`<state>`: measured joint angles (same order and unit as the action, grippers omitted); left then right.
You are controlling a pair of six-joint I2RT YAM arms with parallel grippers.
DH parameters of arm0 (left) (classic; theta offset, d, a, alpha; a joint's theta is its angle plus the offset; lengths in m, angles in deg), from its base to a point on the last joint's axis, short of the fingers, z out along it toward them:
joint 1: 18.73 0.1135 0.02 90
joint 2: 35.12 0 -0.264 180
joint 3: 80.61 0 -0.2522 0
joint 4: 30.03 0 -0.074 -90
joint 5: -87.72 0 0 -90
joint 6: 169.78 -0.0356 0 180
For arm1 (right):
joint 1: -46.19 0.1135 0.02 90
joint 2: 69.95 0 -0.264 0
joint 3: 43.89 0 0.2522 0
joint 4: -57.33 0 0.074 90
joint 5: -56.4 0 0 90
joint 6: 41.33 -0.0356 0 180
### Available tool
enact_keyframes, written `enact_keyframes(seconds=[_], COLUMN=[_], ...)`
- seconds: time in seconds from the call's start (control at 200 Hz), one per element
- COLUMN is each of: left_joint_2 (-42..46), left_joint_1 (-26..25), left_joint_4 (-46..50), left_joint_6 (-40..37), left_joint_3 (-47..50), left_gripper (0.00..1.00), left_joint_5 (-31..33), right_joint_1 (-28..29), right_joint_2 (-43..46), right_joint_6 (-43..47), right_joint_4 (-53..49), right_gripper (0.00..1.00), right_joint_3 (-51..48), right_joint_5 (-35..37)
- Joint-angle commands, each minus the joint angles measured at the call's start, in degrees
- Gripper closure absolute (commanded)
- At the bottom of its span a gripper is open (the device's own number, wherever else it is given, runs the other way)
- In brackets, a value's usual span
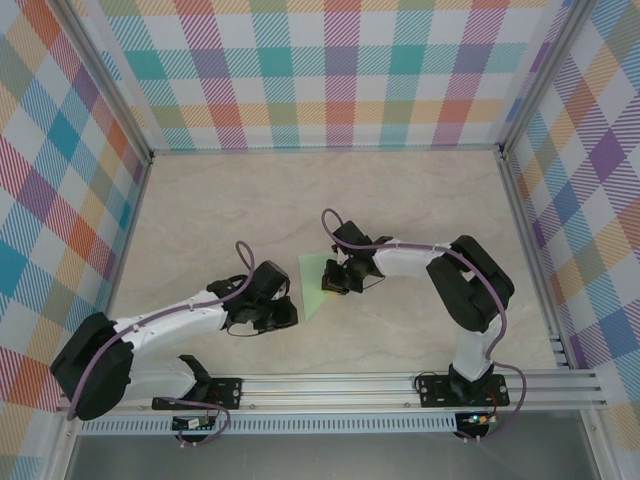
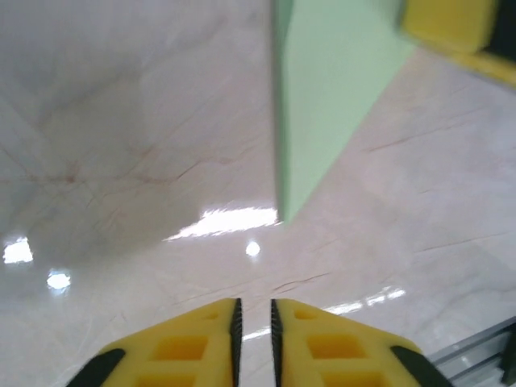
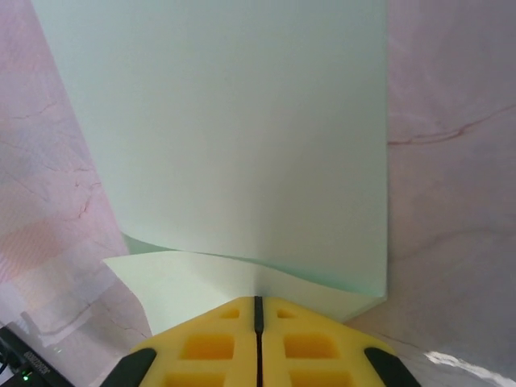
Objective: Fold a paper plane with a square sheet of paper (pick it up from the middle)
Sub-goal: Third fold the triangle at the center of the table.
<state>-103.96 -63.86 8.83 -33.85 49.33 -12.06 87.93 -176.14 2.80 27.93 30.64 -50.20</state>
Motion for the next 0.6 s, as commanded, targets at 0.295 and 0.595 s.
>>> enact_keyframes(seconds=[0.295,0.595], left_joint_2=[0.6,1.2], left_joint_1=[3.7,3.7], left_joint_4=[3.9,3.5], left_joint_6=[5.3,5.4], left_joint_3=[-3.9,-4.0], left_gripper=[0.44,0.32], left_joint_5=[11.5,11.2], right_joint_1=[-1.4,-2.4], right_joint_2=[-8.1,-15.2], right_joint_6=[8.8,10.9], right_joint_4=[-12.0,-16.0], right_gripper=[0.79,0.76], right_joint_3=[19.3,25.8], right_joint_5=[9.9,9.7])
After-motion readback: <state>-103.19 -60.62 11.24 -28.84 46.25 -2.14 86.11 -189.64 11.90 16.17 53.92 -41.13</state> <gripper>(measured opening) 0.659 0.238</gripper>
